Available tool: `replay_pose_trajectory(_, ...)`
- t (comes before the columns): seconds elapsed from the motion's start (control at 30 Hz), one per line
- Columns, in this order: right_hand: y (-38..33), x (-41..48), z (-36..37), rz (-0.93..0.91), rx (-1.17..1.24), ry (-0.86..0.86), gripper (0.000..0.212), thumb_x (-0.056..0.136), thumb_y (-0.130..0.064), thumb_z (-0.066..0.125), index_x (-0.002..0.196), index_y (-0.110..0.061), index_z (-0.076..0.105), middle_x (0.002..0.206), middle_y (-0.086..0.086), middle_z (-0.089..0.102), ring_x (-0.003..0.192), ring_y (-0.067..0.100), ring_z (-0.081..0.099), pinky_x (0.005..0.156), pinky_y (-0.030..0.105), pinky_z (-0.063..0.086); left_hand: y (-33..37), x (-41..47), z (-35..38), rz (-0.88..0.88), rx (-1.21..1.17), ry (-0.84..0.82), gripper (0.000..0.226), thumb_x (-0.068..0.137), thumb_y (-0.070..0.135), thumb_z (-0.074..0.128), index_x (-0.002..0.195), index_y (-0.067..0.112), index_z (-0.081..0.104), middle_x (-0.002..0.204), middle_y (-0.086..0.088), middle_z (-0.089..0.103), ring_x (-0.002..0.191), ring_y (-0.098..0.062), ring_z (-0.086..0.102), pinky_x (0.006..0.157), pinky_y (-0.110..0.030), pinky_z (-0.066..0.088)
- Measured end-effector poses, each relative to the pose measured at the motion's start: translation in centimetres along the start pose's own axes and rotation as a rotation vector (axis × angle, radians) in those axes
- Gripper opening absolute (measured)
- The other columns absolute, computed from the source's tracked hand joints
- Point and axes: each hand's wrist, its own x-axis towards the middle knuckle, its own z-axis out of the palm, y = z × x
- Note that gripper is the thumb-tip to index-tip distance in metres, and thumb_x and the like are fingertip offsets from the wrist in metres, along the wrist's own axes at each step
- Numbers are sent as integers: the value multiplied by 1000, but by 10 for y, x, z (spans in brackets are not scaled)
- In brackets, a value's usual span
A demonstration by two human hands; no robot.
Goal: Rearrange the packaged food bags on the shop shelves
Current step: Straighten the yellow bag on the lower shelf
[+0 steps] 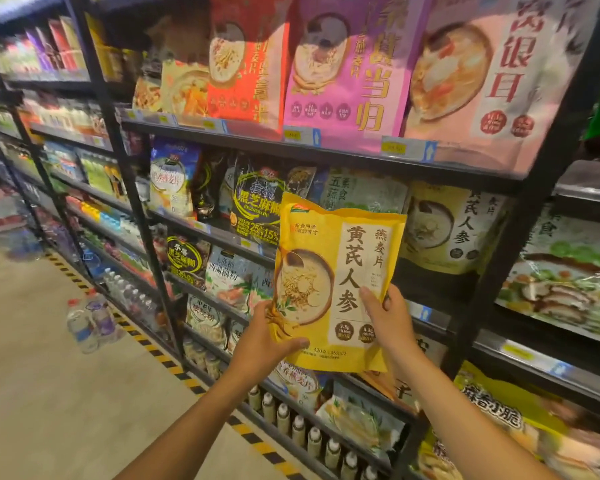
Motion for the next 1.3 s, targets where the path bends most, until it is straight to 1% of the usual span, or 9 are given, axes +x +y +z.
replay_pose_trajectory(0.1,-5,18,-5,-15,-8,43,32,98,-33,66,127,-22,59,118,-3,74,100,11,75,81,38,64,7,28,7,44,-22,-55,104,71,51,89,151,27,26,133,10,52,127,-20,54,105,-42,48)
replay_pose_trajectory(0.2,-9,34,-16,-32,-31,113,30,98,-34,67,125,-24,59,120,-3,73,103,11,73,83,36,63,14,59,20,80,-44,-108,100,73,47,88,150,25,27,125,12,50,118,-16,54,97,-34,47)
replay_pose_trajectory(0.3,-11,46,-30,-29,-47,201,32,96,-37,69,124,-26,60,120,-4,73,107,15,73,90,47,61,25,88,33,132,-55,-195,105,69,56,88,151,29,27,137,9,53,126,-19,54,102,-41,49)
replay_pose_trajectory(0.37,-15,51,-38,-6,-65,264,40,90,-36,76,125,-25,59,119,-4,74,106,16,73,90,49,61,33,110,41,163,-53,-252,109,67,62,87,152,31,25,144,7,51,129,-19,53,107,-46,48)
replay_pose_trajectory(0.57,-32,65,-50,50,-154,446,64,78,-31,89,130,-24,52,118,-8,71,104,15,72,86,43,62,62,163,62,323,-46,-391,115,72,59,85,158,27,17,157,5,41,141,-24,45,106,-40,46)
replay_pose_trajectory(0.77,-38,88,-60,21,-273,601,84,69,-53,82,142,-31,46,126,-11,69,110,13,69,90,44,60,92,205,83,426,2,-464,105,66,63,87,147,26,32,138,7,52,125,-19,55,97,-38,52)
replay_pose_trajectory(0.93,-63,104,-57,62,-334,719,71,85,-23,81,142,-18,40,124,0,63,112,23,63,88,38,53,109,228,106,436,28,-465,90,66,57,90,133,29,37,119,12,63,107,-15,63,86,-36,54)
replay_pose_trajectory(1.13,-53,131,-68,163,-379,831,61,84,-24,79,132,-13,45,132,10,57,124,31,55,91,36,47,117,246,142,379,111,-460,95,65,65,86,131,16,40,130,-4,62,113,-28,64,86,-44,57)
replay_pose_trajectory(1.3,-54,147,-77,285,-400,886,35,83,-19,78,110,-14,55,111,8,59,121,33,59,84,34,46,124,252,170,362,196,-461,72,72,59,85,113,17,43,112,-4,61,100,-25,63,77,-39,56)
